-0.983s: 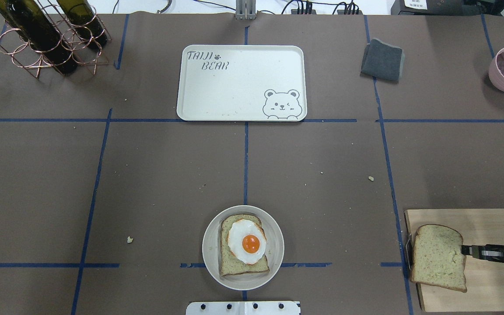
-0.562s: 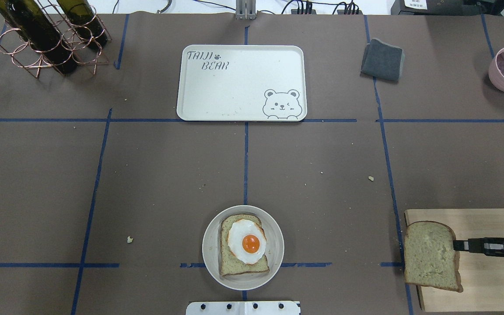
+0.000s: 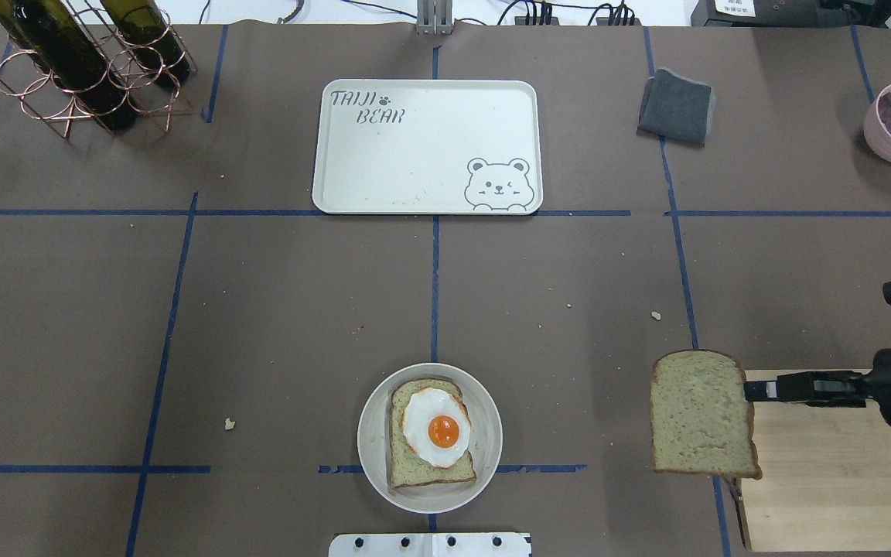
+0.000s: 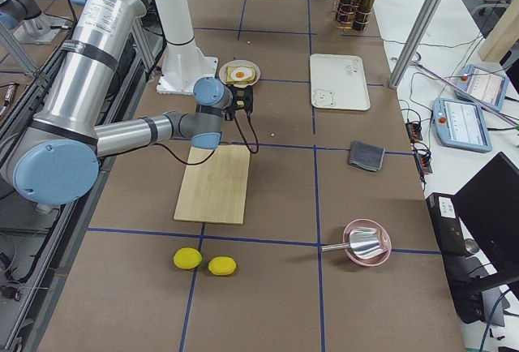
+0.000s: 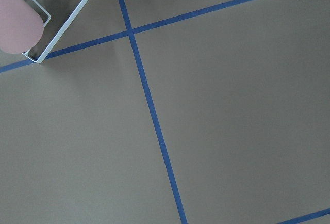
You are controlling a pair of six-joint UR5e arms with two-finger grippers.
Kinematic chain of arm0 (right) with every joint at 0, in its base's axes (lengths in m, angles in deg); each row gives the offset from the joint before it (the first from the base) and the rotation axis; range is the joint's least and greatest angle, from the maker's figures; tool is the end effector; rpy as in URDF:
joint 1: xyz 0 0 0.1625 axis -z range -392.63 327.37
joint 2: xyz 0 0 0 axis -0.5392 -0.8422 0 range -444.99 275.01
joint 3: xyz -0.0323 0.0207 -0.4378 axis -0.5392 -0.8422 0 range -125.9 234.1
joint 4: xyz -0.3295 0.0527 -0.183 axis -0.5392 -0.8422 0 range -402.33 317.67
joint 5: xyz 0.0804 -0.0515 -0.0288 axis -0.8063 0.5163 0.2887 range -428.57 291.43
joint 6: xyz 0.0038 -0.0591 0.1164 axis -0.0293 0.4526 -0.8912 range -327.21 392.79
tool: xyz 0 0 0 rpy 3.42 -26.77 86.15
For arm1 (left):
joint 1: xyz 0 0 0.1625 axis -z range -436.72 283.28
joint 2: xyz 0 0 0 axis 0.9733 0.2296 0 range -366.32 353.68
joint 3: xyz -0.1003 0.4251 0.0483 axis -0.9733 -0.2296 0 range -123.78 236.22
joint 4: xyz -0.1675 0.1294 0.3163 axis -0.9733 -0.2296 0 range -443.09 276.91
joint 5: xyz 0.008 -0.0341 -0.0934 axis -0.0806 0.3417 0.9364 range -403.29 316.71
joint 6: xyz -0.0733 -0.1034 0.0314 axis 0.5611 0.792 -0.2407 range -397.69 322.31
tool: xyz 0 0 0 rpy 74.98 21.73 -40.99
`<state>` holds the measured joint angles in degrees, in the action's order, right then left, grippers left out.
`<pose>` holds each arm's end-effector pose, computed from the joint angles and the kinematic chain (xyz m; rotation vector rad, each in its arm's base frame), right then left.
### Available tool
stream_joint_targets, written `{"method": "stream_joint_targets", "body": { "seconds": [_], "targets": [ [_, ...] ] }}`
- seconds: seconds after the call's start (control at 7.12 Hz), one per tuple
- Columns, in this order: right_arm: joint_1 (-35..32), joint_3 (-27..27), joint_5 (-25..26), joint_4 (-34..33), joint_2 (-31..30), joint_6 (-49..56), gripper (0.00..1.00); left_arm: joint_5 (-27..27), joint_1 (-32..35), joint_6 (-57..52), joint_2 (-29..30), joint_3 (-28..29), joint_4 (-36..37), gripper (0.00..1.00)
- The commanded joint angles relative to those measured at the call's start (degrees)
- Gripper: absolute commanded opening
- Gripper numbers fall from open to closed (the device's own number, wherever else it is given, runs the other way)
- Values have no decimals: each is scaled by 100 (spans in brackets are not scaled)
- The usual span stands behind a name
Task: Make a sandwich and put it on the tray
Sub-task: 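Lift the bread slice and carry it over the egg plate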
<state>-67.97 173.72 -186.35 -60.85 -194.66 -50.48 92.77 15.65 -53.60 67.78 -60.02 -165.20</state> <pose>-0.2292 -0.2513 0.4334 0.1254 -1.4335 0.0658 -0.0532 -0.3319 0.6075 0.1680 0.7891 0.2405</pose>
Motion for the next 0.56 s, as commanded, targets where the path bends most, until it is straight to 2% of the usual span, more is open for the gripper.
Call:
{"method": "stream_joint_targets", "body": {
  "seconds": [0.0,0.28,0.42],
  "targets": [
    [175,-88,45,-834,1302,-336,0,9,0,0,-18,23,2,100],
    [735,-351,674,-1800,2637,-374,0,9,0,0,-26,23,11,100],
    [1165,-457,1113,-1891,2905,-400,0,9,0,9,-35,23,20,100]
  ]
}}
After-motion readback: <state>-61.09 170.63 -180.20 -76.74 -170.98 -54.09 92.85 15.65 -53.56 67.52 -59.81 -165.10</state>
